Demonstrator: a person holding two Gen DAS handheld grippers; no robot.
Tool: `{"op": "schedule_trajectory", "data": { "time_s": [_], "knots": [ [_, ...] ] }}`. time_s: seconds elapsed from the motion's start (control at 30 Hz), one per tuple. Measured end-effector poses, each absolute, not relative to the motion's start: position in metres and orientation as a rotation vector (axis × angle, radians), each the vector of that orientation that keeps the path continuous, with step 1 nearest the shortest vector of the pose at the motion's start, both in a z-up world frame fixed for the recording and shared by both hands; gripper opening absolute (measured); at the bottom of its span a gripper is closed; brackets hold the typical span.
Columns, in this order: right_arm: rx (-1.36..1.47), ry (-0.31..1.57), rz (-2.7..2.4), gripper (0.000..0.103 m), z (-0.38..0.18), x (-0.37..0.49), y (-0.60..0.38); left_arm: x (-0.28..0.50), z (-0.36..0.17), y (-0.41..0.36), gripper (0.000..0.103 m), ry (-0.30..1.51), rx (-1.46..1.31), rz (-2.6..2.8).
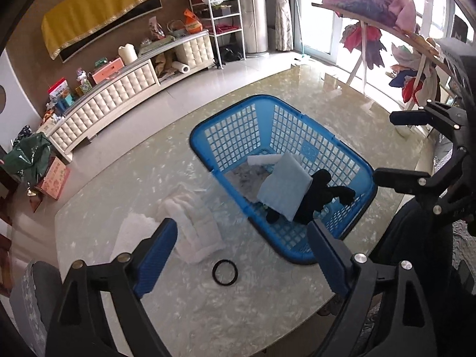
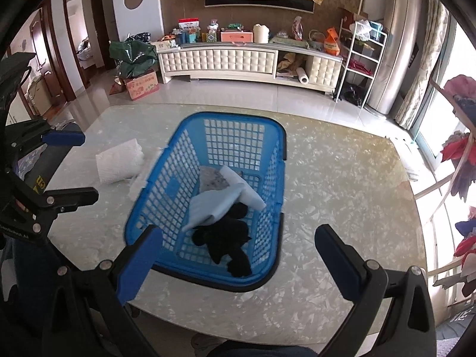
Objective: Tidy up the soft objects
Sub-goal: 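Withdraw both tools from the basket back over the table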
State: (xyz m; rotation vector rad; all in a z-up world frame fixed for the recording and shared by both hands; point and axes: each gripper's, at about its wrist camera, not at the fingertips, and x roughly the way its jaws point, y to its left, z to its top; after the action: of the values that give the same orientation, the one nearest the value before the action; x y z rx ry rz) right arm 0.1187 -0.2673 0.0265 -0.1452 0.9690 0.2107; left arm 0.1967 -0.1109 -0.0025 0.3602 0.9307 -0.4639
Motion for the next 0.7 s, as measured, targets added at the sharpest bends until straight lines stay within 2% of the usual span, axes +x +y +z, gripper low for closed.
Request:
{"op": "schedule_trajectory", "data": {
  "time_s": [0.7],
  "knots": [
    [-0.185, 0.943, 0.333, 0.102, 0.015, 0.118, -0.166, 0.135, 0.002, -0.004, 0.089, 0.843, 0.272, -0.315]
  ]
}}
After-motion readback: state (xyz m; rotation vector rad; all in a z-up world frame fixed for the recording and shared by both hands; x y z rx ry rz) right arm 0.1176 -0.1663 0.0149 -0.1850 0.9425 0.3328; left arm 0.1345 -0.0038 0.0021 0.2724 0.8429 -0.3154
